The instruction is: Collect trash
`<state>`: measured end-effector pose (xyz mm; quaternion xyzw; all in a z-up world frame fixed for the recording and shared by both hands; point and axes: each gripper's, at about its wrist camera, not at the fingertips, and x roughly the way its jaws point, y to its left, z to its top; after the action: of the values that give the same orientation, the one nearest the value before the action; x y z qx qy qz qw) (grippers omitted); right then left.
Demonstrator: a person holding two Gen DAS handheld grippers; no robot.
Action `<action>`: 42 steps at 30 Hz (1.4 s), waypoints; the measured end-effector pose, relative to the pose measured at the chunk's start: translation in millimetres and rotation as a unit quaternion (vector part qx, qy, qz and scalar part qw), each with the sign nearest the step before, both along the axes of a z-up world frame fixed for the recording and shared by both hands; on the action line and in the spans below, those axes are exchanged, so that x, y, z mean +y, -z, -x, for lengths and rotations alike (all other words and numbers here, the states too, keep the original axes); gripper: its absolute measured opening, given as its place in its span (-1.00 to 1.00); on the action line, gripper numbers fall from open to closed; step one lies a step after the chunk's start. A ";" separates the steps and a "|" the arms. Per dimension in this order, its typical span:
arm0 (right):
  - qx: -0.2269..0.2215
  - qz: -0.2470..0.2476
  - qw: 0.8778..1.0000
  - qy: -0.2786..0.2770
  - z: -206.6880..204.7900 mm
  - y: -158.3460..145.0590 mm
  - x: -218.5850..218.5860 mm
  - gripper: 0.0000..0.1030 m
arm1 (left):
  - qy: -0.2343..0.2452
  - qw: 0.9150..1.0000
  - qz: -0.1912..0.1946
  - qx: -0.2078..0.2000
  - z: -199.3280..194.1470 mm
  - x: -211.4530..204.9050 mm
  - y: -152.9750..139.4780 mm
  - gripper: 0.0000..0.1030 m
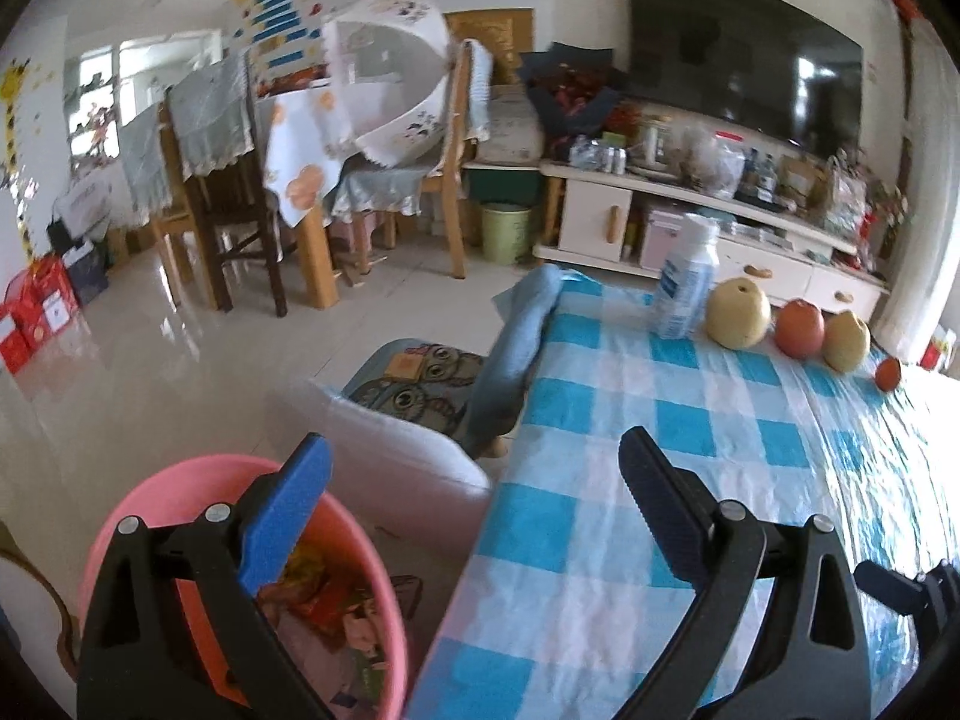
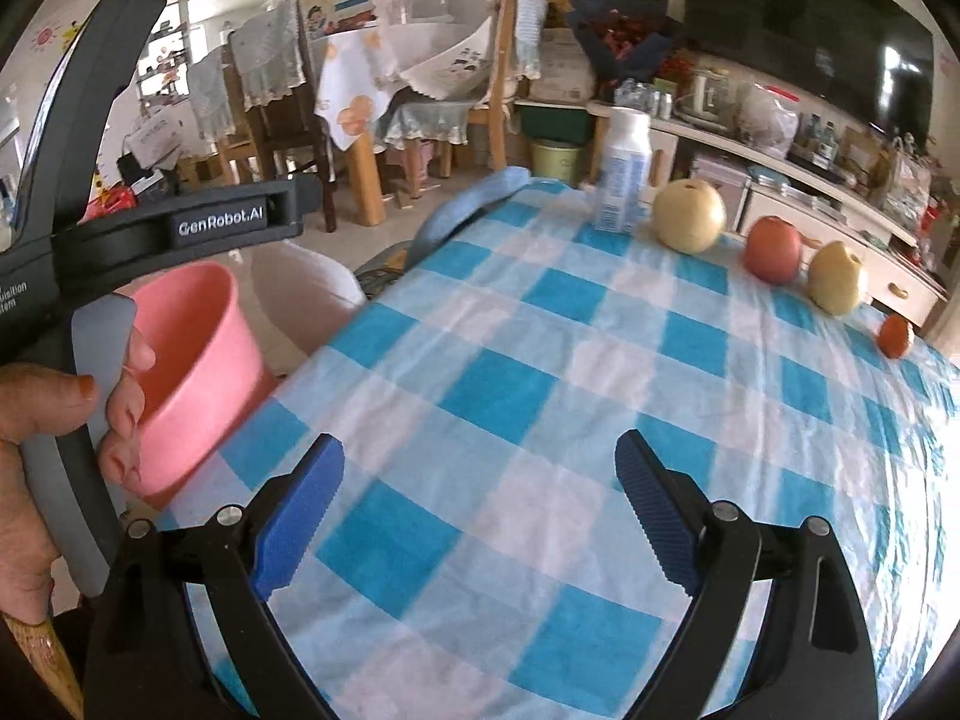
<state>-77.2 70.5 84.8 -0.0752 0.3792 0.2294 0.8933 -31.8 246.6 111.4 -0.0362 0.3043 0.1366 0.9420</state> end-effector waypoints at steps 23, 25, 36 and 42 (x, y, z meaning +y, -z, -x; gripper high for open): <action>-0.013 -0.014 0.994 0.106 -3.0 -0.3 -117.8 0.77 | 0.089 0.996 -0.026 0.009 -21.0 -108.8 15.7 0.92; -0.013 -0.014 0.993 0.116 -3.8 1.8 -127.5 0.77 | 0.100 0.995 -0.017 0.013 -23.2 -116.8 17.8 0.92; -0.022 -0.013 0.987 0.161 -2.0 6.3 -179.7 0.77 | 0.145 0.988 -0.021 0.046 -31.4 -169.5 35.6 0.92; -0.025 -0.016 0.981 0.191 -2.2 7.3 -211.0 0.77 | 0.157 0.987 -0.029 0.034 -31.4 -192.7 34.3 0.92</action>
<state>-75.0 -140.5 77.5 0.0075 0.3601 0.0586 0.9310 -0.4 53.9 77.1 0.0443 0.3335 -0.0030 0.9417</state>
